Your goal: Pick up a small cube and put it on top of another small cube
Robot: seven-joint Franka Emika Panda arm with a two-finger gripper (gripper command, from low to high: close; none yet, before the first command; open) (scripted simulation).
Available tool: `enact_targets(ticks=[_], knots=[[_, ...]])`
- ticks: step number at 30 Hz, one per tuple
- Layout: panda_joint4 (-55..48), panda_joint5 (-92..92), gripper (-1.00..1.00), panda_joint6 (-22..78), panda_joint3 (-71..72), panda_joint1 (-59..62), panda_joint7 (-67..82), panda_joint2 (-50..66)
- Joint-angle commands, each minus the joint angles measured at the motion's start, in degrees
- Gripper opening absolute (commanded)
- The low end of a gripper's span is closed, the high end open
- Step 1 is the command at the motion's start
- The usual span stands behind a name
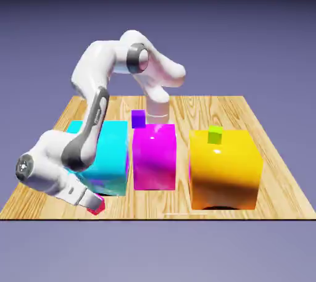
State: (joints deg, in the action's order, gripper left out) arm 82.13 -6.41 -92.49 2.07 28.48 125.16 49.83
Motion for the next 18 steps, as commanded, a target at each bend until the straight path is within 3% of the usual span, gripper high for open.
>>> enact_targets(ticks=[1, 4, 5, 10, 14, 18], knots=[[2.08, -0.09, 0.0, -2.3, 0.03, -0.12, 0.15, 0.22], [6.27, -0.27, 0.0, -6.95, 0.08, -0.37, 0.44, 0.67], [6.27, -0.27, -1.0, -6.95, 0.08, -0.37, 0.44, 0.67], [-2.03, 0.09, -1.0, 2.25, -0.03, 0.12, -0.14, -0.21], [1.96, -3.35, -1.0, -3.08, 2.47, -8.14, 0.0, -7.57], [9.34, 5.04, -1.0, -9.5, 2.37, -16.45, 2.72, -14.29]])
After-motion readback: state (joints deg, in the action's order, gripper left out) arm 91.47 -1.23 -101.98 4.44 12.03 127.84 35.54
